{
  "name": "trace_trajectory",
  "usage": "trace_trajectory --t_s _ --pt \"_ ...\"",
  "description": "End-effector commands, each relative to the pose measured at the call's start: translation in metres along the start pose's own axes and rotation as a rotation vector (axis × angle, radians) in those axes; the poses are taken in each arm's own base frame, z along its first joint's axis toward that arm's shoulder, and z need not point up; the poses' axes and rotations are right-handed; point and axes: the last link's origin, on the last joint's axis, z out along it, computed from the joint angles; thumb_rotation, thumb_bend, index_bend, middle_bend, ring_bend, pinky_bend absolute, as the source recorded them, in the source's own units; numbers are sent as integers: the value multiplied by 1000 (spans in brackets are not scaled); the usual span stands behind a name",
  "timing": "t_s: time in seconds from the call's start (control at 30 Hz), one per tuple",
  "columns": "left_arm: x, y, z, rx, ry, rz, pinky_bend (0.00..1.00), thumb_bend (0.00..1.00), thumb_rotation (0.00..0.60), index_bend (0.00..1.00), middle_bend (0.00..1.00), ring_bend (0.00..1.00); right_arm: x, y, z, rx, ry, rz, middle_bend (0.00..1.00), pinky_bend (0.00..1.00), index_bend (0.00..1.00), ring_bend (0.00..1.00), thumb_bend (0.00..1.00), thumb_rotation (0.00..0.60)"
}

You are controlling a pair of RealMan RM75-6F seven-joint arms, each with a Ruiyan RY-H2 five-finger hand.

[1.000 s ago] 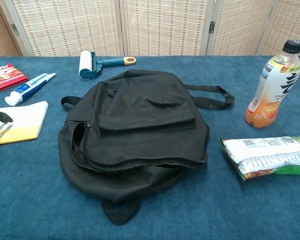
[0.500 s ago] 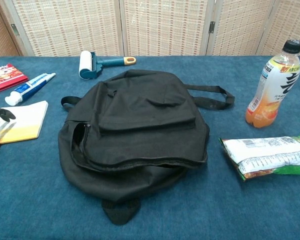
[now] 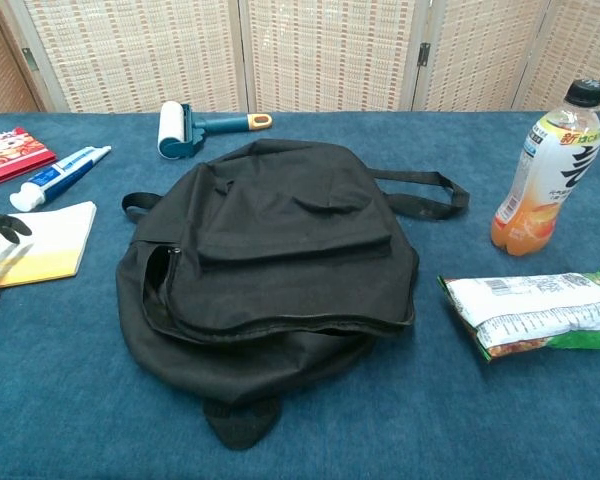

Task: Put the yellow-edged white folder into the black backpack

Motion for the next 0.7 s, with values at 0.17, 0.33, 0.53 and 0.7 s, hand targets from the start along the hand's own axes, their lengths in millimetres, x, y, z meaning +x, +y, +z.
trace_trajectory --t_s 0.17,0.33,0.53,0.7 --pt "-6 0 4 8 -20 5 64 297 600 190 228 175 0 1 0 -1 1 -1 59 0 0 23 46 600" --pt "-7 -1 6 14 -23 7 64 297 600 193 227 175 0 1 0 -1 0 -1 59 0 0 24 44 600" --pt "-9 -2 9 22 -33 13 64 297 600 194 223 174 0 1 -2 -4 1 0 59 0 0 28 44 600" --pt "-12 -1 13 20 -20 8 64 296 600 232 224 179 0 2 -3 -7 5 1 59 0 0 30 44 600"
